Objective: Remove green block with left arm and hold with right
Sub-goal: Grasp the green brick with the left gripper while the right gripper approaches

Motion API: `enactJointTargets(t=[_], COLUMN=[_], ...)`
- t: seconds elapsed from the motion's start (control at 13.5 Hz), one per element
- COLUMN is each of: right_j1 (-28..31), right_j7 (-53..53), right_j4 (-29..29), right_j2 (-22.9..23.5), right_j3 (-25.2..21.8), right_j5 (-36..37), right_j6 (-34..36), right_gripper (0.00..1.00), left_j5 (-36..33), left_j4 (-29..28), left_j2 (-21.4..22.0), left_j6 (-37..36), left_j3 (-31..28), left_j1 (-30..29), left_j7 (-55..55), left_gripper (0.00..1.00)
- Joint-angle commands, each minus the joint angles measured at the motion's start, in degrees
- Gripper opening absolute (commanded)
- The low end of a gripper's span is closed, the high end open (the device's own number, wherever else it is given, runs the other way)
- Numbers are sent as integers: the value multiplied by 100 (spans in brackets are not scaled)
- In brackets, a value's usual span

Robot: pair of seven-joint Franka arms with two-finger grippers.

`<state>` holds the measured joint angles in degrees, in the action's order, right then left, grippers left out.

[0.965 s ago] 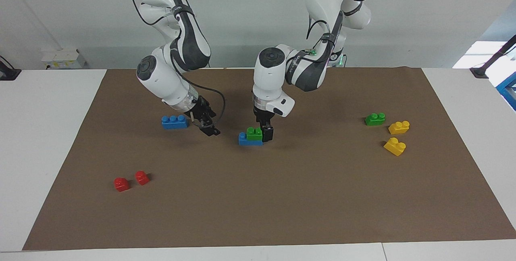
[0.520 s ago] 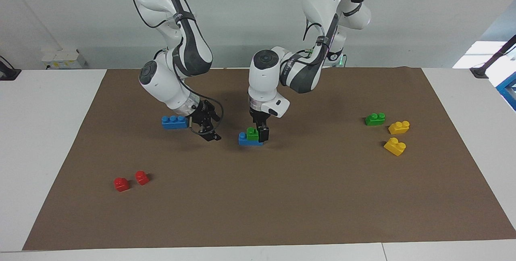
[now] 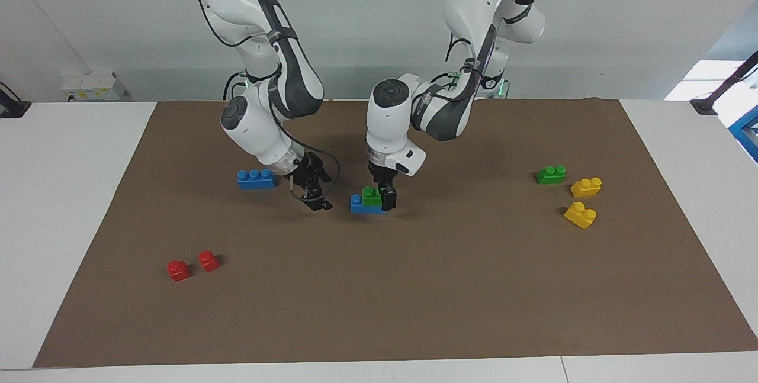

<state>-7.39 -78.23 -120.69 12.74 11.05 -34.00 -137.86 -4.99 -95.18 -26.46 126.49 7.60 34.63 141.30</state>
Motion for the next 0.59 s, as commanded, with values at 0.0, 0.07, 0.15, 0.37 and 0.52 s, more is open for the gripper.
enactJointTargets(t=[0.0,0.07,0.15,0.37,0.52], right_j1=[10,-68,-95,-139,-192], right_j7=[282,395,414,441,432], right_j4=[-104,-104,-113,-113,-113], right_j2=[1,9,44,106,106], right_j3=[11,2,2,11,2], right_j5=[-142,-151,-151,-151,-151], right_j6=[-162,-171,-223,-311,-329], right_gripper=[93,93,93,93,93], left_j5=[-108,-108,-116,-108,-108], left_j4=[-167,-176,-185,-185,-185], left_j2=[45,54,54,54,54], left_j6=[192,192,192,183,192], left_j3=[-83,-83,-83,-83,-83], left_j1=[79,79,87,87,87], left_j7=[134,134,134,134,134], left_gripper=[100,100,100,100,100])
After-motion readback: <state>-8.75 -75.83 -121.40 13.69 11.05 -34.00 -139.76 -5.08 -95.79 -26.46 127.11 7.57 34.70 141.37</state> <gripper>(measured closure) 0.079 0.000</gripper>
